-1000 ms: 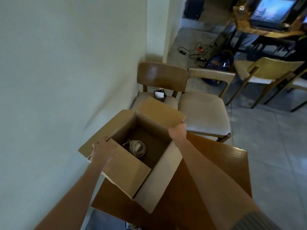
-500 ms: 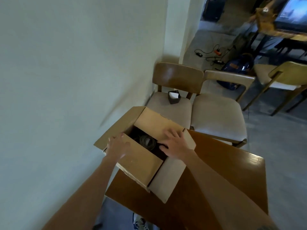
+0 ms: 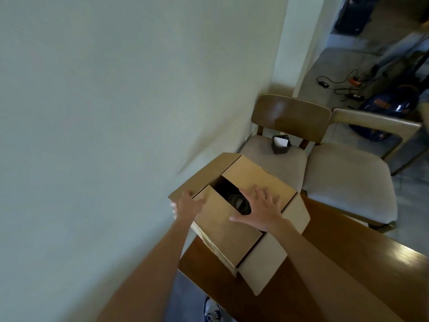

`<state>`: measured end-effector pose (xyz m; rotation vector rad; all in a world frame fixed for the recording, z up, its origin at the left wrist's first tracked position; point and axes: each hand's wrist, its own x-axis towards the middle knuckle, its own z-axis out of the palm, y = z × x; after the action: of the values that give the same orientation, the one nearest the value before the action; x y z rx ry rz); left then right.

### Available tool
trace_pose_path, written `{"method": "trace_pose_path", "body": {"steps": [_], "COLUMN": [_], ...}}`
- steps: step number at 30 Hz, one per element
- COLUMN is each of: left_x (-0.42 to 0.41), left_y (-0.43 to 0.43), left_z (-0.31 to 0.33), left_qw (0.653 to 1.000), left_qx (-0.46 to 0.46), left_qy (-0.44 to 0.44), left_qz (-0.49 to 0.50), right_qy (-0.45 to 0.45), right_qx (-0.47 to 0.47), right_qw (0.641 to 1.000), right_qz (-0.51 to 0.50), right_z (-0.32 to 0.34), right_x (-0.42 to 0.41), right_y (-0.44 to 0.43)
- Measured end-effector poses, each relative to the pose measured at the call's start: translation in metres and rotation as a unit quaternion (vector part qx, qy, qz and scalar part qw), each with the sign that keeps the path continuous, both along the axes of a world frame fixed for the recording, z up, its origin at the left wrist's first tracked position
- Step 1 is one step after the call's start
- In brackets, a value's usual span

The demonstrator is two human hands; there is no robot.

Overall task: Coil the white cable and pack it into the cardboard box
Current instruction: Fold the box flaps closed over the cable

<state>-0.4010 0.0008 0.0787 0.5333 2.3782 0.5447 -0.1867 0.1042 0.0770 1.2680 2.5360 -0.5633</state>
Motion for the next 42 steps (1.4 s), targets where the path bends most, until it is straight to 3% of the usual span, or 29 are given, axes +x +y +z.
{"method": "trace_pose_path", "body": {"steps": [4, 8, 11, 15, 18, 20, 24, 28, 32, 35, 42], "left_x": [-0.003, -0.008, -0.011, -0.006, 0.000, 0.007, 0.028, 0.040, 0.040, 0.046, 0.085], "left_y": [0.003, -0.005, -0.012, -0.008, -0.002, 0.005, 0.010, 0.011, 0.017, 0.027, 0.035], "left_z": [0.010, 0.028, 0.040, 0.069, 0.079, 0.077, 0.054, 0.031, 0.032, 0.041, 0.032], "left_qw": [0.981, 0.906, 0.900, 0.925, 0.955, 0.980, 0.956, 0.942, 0.939, 0.929, 0.900], "left_qx": [0.098, 0.234, 0.294, 0.340, 0.288, 0.186, -0.025, -0.095, -0.131, -0.156, -0.160], "left_qy": [-0.080, -0.129, -0.086, -0.016, 0.026, 0.041, 0.073, 0.118, 0.122, 0.084, 0.102], "left_qz": [0.146, 0.327, 0.311, 0.171, 0.069, -0.064, -0.282, -0.300, -0.293, -0.324, -0.392], "right_qy": [-0.008, -0.032, -0.032, 0.061, 0.144, 0.152, 0.057, 0.034, 0.044, 0.099, 0.171], "right_qx": [0.004, 0.001, 0.007, 0.023, 0.031, 0.028, -0.017, -0.017, 0.016, -0.017, -0.233], "right_qw": [1.000, 0.999, 0.998, 0.998, 0.984, 0.975, 0.977, 0.983, 0.971, 0.936, 0.775], "right_qz": [0.011, 0.034, 0.044, -0.015, -0.102, -0.162, -0.204, -0.181, -0.235, -0.338, -0.562], "right_z": [-0.003, -0.009, -0.013, -0.005, 0.001, 0.004, 0.008, 0.011, 0.014, 0.012, -0.006], "right_x": [-0.003, -0.007, -0.011, -0.012, -0.012, -0.009, 0.007, 0.028, 0.049, 0.067, 0.117], "right_y": [0.001, 0.000, -0.001, 0.000, 0.000, 0.002, 0.003, -0.003, -0.007, -0.009, -0.007]}}
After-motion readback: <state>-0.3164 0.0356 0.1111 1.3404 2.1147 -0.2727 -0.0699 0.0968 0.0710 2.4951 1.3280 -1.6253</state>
